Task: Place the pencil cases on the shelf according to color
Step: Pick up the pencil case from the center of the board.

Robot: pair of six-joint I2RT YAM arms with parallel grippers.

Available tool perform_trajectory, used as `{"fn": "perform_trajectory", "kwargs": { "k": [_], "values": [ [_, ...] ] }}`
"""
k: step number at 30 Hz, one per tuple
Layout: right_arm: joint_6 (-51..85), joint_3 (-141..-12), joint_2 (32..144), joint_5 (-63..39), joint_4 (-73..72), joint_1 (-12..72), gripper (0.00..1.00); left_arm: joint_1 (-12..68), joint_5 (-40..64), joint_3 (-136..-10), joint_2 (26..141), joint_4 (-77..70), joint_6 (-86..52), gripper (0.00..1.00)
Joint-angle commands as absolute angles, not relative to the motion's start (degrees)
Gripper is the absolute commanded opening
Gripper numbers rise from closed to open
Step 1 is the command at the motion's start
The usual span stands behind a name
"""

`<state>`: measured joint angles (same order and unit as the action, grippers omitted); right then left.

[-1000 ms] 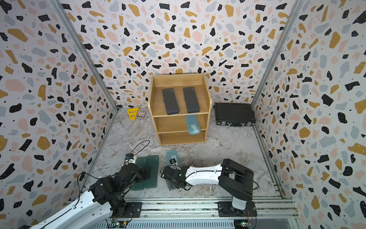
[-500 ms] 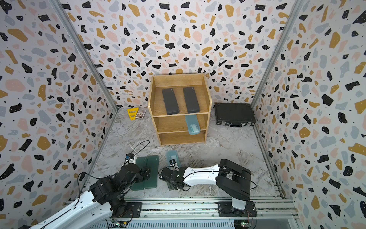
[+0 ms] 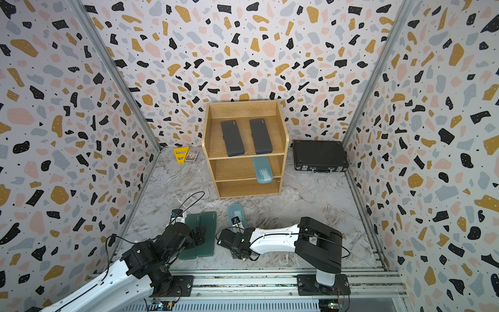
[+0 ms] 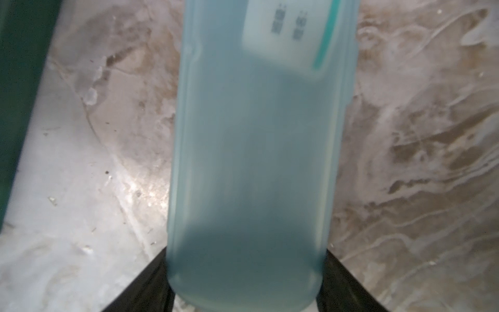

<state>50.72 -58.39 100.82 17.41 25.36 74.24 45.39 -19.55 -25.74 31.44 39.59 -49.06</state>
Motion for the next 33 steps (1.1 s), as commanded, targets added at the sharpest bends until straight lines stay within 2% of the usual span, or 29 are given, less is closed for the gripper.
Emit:
{"fn": "perform_trajectory", "kwargs": {
  "k": [1, 4, 14, 33],
  "values": [
    [49.84, -57.66, 99.93, 19.47, 29.67, 74.27, 0.58, 45.08, -20.03, -25.75, 30.76, 41.42, -48.43, 1.0],
    [49.92, -58.16, 100.45, 19.29, 30.69, 74.26, 0.72, 45.06, -20.09, -25.53, 29.66, 41.87, -48.6, 1.0],
    [49.61, -59.61, 98.21, 19.5, 34.27, 74.27, 0.93, 45.01, -20.0, -24.96, 29.18, 41.44, -48.6, 1.0],
    [48.85, -66.41, 104.29, 14.18, 36.59, 72.22, 0.94, 44.98, -20.32, -24.87, 26.9, 43.14, -48.43, 1.0]
  ]
}}
